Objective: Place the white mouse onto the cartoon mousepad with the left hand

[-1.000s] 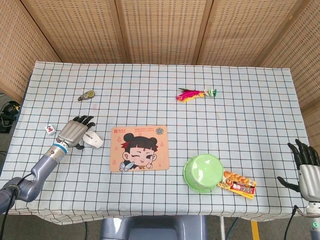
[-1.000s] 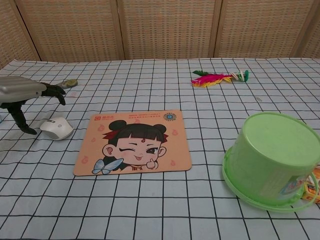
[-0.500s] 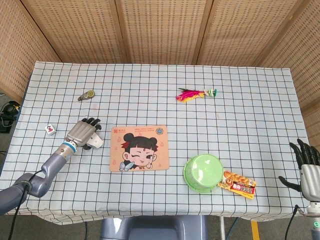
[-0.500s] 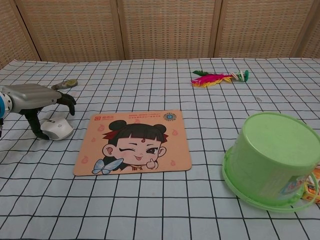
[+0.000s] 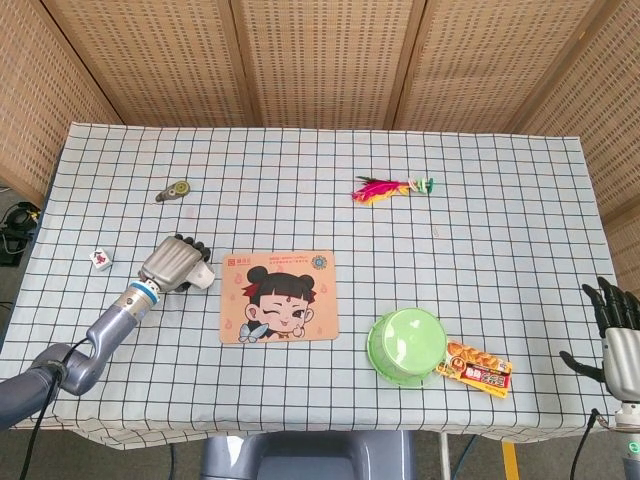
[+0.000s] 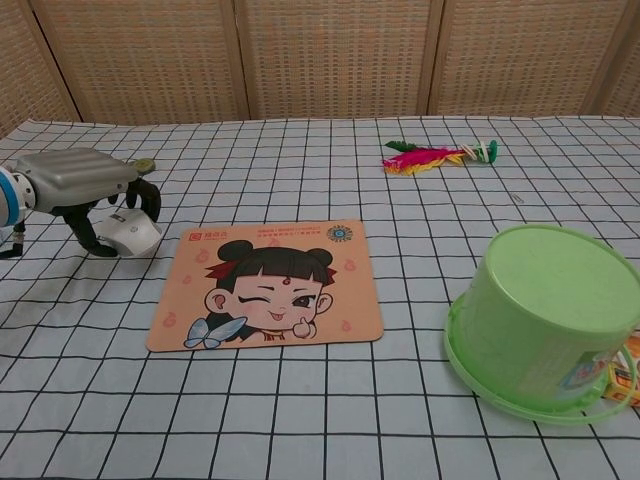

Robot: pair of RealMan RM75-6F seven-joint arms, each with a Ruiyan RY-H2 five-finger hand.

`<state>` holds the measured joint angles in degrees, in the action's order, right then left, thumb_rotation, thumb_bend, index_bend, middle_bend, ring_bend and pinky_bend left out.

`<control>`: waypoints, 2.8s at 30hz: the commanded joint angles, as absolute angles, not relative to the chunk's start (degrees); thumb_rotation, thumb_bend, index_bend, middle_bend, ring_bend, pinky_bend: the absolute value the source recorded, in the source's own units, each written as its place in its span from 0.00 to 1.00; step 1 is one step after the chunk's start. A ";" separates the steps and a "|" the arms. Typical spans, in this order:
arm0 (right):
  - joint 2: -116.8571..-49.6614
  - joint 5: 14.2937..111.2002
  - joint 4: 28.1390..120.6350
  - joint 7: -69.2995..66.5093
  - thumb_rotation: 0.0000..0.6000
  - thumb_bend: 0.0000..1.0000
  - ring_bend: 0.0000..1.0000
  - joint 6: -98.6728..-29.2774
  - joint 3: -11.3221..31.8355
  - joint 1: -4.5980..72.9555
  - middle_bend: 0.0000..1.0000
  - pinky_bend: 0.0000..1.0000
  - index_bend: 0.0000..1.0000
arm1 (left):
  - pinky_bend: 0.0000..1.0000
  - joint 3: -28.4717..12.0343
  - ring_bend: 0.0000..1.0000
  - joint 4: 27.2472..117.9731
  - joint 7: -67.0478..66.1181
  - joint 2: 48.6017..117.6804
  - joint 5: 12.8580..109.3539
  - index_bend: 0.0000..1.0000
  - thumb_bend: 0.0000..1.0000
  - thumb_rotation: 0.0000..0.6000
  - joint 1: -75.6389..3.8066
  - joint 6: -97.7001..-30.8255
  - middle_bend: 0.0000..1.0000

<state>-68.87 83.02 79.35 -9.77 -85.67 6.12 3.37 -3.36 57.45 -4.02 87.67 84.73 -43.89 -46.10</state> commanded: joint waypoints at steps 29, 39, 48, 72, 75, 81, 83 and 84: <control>-68.86 78.42 76.44 -12.11 1.00 0.08 0.00 -83.25 8.42 3.43 0.00 0.00 0.12 | 0.35 12.71 0.33 20.35 19.53 106.64 114.38 0.60 0.43 1.00 -59.50 -71.06 0.35; -68.94 78.50 76.52 -11.69 1.00 0.08 0.00 -83.36 8.45 3.36 0.00 0.00 0.12 | 0.35 15.17 0.33 16.01 21.90 108.59 114.87 0.59 0.43 1.00 -58.92 -75.17 0.34; -69.02 78.49 76.74 -11.21 1.00 0.08 0.00 -83.30 8.42 3.34 0.00 0.00 0.12 | 0.34 17.41 0.32 13.80 20.65 109.61 115.57 0.57 0.40 1.00 -58.61 -75.91 0.32; -69.45 78.90 76.90 -10.15 1.00 0.07 0.00 -83.44 8.30 3.42 0.00 0.00 0.12 | 0.14 18.71 0.00 12.12 19.77 110.53 113.12 0.17 0.24 1.00 -56.96 -75.67 0.00; -69.43 79.25 77.11 -10.14 1.00 0.07 0.00 -83.79 8.22 3.35 0.00 0.00 0.12 | 0.13 18.93 0.00 12.07 19.36 110.03 113.05 0.15 0.21 1.00 -56.63 -76.55 0.00; -69.25 79.85 77.57 -10.23 1.00 0.08 0.00 -84.22 8.01 3.23 0.00 0.00 0.12 | 0.13 17.98 0.00 12.90 18.93 108.36 111.58 0.15 0.20 1.00 -55.06 -79.55 0.00; -69.15 80.12 77.74 -10.38 1.00 0.08 0.00 -84.34 7.92 3.22 0.00 0.00 0.12 | 0.13 16.49 0.00 13.88 18.72 107.32 109.90 0.15 0.20 1.00 -53.50 -81.99 0.00; -69.09 80.30 77.84 -10.49 1.00 0.08 0.00 -84.41 7.85 3.20 0.00 0.00 0.12 | 0.13 15.36 0.00 14.94 18.79 106.63 108.52 0.15 0.20 1.00 -52.16 -83.15 0.00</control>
